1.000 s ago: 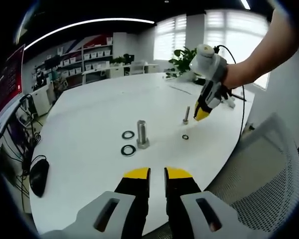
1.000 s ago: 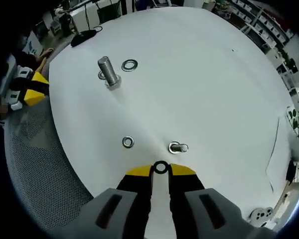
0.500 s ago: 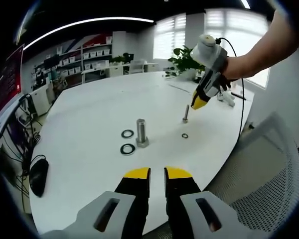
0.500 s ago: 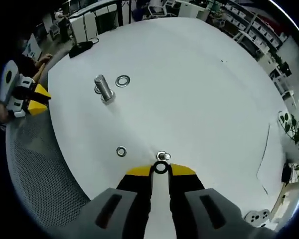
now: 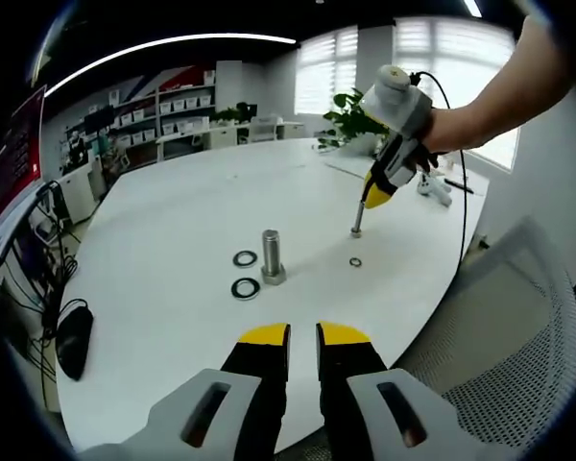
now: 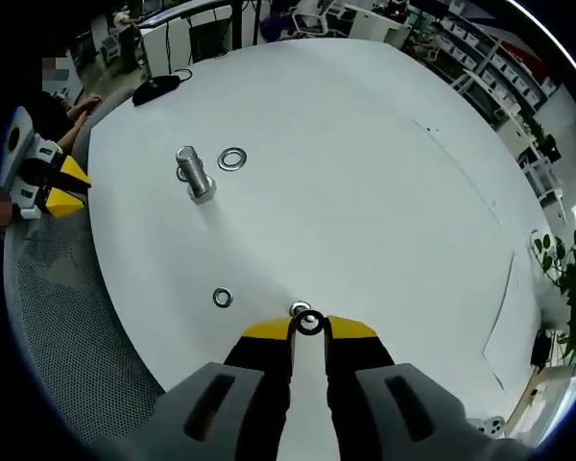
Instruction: Place the washer onto the threaded stud by aligning its center hole with the stud, sliding it down to the base, and recovering from edge contact or off-axis alignment until the washer reaches the visible bottom stop.
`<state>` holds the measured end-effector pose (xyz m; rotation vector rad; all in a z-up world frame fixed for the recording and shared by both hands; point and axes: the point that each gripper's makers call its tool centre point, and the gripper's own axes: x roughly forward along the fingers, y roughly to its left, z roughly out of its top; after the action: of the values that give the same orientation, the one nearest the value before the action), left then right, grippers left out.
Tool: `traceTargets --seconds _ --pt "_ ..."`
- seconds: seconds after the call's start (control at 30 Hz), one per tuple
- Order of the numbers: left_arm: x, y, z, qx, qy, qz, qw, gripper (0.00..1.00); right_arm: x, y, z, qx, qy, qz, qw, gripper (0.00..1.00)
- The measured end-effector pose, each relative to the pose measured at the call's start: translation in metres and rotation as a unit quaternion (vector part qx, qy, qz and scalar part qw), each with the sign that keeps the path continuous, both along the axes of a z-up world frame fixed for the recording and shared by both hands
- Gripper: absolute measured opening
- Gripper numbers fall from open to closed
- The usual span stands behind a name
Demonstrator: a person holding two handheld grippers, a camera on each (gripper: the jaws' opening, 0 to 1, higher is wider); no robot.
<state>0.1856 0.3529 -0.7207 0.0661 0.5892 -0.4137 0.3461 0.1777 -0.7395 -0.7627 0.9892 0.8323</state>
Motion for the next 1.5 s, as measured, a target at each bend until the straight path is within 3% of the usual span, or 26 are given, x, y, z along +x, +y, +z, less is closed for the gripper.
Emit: traceTargets --seconds 0.57,1.13,1.5 --pt "0.000 0.000 0.000 0.000 0.000 -0.001 1.0000 0.08 0.005 0.002 -0.014 -0.010 0.017 0.003 0.9998 0.14" --pt "-0.001 -0.001 -0.001 0.004 0.003 -0.004 1.0000 0.08 0.002 0.004 -0.042 -0.027 0.050 0.001 0.9984 0.15" --pt "-0.002 -0.002 -0.003 0.007 0.007 -0.007 0.9999 0.07 0.001 0.003 -0.051 -0.032 0.054 0.006 0.9980 0.18"
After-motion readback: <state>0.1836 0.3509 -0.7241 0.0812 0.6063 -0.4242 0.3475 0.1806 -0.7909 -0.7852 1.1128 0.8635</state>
